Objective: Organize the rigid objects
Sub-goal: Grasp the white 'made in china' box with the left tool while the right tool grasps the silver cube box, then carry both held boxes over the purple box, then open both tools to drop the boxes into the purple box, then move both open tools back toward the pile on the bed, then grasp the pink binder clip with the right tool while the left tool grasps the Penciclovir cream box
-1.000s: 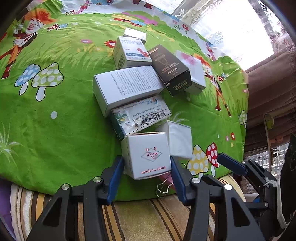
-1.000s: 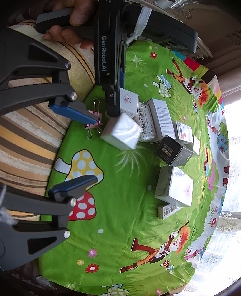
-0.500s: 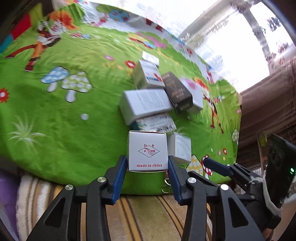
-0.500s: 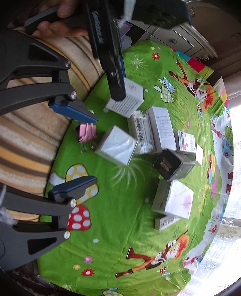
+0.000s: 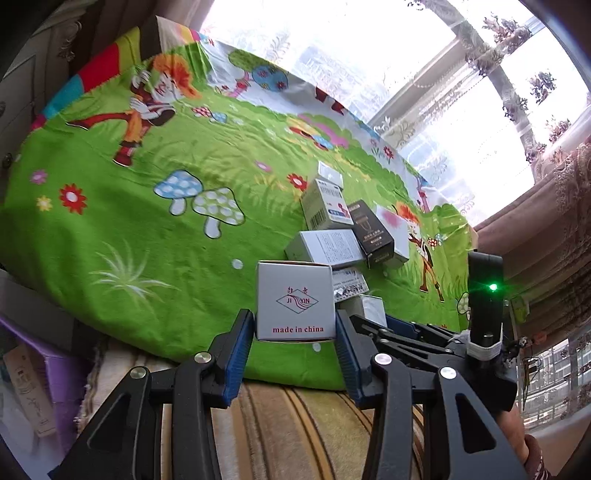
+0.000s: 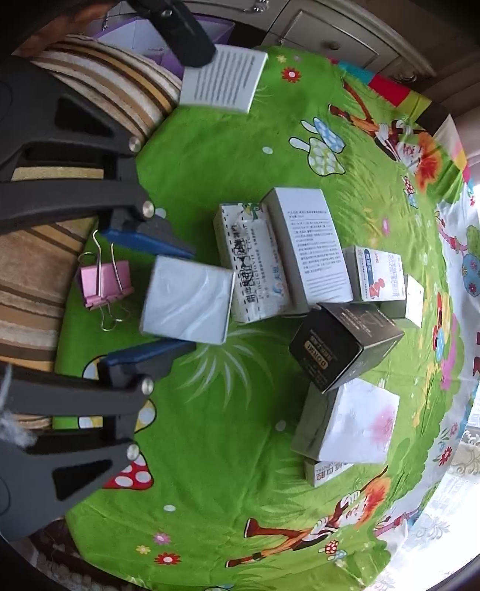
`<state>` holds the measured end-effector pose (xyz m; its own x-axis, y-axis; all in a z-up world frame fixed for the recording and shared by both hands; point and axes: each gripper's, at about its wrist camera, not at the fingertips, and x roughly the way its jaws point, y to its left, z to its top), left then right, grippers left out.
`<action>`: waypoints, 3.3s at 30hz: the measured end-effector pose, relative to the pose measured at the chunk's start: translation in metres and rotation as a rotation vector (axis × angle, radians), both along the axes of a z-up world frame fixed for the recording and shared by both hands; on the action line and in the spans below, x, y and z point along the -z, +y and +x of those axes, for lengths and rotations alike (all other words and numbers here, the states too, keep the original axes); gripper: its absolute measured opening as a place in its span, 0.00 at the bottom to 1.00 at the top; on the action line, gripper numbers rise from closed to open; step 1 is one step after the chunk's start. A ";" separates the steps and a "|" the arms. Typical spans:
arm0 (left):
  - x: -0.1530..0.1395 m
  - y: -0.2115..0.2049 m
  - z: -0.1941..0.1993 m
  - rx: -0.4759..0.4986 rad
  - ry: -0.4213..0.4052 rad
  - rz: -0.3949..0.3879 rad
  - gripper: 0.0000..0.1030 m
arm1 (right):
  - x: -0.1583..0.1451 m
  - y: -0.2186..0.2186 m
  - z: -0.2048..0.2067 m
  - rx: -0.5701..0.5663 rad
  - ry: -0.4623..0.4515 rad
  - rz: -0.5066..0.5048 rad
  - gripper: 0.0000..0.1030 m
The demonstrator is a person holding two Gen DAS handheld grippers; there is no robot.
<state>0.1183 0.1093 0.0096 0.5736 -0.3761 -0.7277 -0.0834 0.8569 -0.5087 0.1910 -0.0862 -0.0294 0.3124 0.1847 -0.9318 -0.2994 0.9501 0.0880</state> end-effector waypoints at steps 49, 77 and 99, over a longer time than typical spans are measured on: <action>0.066 0.184 -0.087 -0.279 0.242 0.347 0.63 | -0.028 0.254 -0.142 -0.643 0.013 0.031 0.66; 0.005 0.087 -0.043 -0.006 0.152 0.420 0.58 | -0.035 -0.063 -0.035 0.008 -0.069 0.077 0.75; -0.009 -0.064 0.049 0.225 0.083 0.332 0.68 | 0.007 -0.007 -0.039 -0.248 0.037 0.040 0.46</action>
<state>0.1674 0.0452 0.0190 0.4385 -0.2222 -0.8708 0.0957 0.9750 -0.2006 0.1517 -0.0929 -0.0365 0.2185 0.2879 -0.9324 -0.5185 0.8437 0.1390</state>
